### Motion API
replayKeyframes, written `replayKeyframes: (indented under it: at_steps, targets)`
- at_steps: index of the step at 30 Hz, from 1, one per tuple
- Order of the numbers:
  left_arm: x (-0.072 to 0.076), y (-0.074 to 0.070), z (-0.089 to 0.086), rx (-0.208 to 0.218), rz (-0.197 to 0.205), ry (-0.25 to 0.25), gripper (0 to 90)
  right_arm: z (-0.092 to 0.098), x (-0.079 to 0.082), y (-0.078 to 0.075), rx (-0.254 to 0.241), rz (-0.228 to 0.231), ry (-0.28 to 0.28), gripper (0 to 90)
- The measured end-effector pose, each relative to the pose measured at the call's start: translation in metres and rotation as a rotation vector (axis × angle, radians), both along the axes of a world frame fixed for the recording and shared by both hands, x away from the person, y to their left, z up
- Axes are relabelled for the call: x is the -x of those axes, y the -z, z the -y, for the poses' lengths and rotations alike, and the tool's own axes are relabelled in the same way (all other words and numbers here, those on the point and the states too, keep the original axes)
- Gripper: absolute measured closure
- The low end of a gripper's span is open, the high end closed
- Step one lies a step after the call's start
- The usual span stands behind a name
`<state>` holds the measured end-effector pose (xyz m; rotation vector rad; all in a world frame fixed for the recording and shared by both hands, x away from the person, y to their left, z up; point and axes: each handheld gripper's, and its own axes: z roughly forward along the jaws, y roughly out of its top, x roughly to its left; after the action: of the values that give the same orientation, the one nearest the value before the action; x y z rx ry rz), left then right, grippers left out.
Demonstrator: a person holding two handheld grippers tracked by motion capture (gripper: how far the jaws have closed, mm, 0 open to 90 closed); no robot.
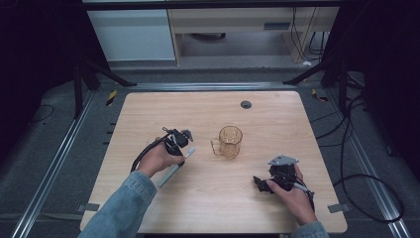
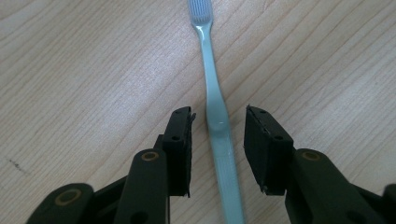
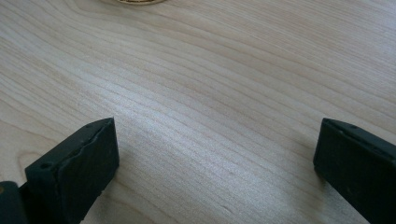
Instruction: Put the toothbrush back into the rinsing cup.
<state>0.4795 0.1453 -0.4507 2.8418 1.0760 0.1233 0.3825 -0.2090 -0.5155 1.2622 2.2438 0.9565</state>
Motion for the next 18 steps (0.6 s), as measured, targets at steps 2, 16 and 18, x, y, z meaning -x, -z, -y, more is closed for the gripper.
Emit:
replayKeyframes:
  at_steps: [2, 16, 18]
  targets:
    - [-0.0007, 0.0021, 0.0011, -0.007, -0.002, 0.001, 61.9, 0.0001, 0.0, 0.0, 0.001, 0.0, -0.001, 0.4]
    - [-0.0045, 0.0104, 0.0011, -0.025, -0.021, -0.015, 63.9, 0.0001, 0.0, 0.0, 0.0, 0.0, -0.001, 0.4]
    - [-0.0045, 0.0108, 0.0013, -0.027, -0.024, -0.016, 65.1, 0.0002, -0.0001, 0.0, 0.002, 0.001, -0.001, 0.4]
